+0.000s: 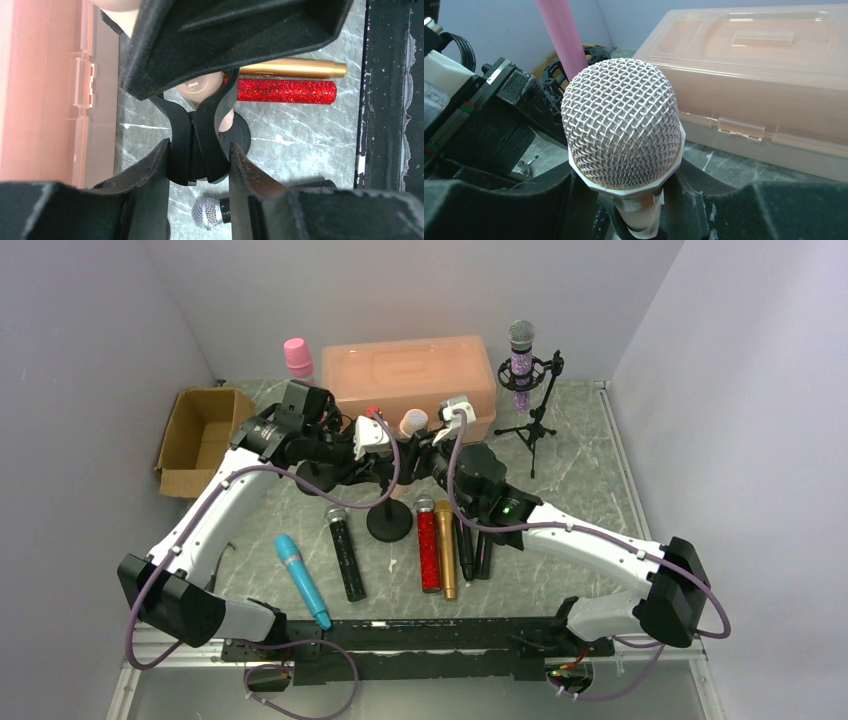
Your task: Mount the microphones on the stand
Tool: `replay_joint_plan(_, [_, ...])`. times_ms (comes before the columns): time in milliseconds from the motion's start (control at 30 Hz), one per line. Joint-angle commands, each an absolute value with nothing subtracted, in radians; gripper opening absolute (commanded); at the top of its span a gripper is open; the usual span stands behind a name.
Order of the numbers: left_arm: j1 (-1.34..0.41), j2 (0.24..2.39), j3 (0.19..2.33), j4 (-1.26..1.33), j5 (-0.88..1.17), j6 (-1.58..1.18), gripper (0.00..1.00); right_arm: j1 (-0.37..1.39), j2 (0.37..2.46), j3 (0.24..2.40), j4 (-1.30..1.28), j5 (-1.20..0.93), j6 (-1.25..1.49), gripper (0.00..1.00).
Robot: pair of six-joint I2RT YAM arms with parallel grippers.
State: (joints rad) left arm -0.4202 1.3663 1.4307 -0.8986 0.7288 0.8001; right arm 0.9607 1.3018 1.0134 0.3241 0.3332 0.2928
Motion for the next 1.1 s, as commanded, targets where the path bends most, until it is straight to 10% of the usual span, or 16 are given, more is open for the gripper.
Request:
replay_joint_plan(0, [-0.423, 1.378, 1.416, -0.893, 0.644, 0.784, 0.00, 0.976, 1.305, 1.006, 0.388, 0.339, 0.274, 0.00])
replay_joint_plan(167, [-0.423, 1.393, 1.450, -0.904, 0.634, 0.764, 0.11, 0.992, 1.322, 0.998, 0.388, 0.354, 0.246, 0.00])
replay_joint_plan(333, [-0.423, 1.386, 1.470, -0.904, 0.634, 0.756, 0.96, 0.996, 1.318, 0.994, 0.384, 0.362, 0.235, 0.03])
replay_joint_plan(567, [-0.422, 1.344, 1.462, -0.887, 0.620, 0.770, 1.00, 0.991, 1.268, 1.005, 0.320, 0.322, 0.215, 0.79])
replay_joint_plan(767, [-0.420, 1.317, 1.452, -0.883, 0.604, 0.761, 1.00, 0.935, 1.182, 0.994, 0.204, 0.084, 0.110, 0.98])
replay_joint_plan(1067, [-0.420, 1.297, 1.448, -0.870, 0.549, 0.719, 0.99, 0.699, 1.094, 0.865, 0.167, -0.475, 0.014, 0.99])
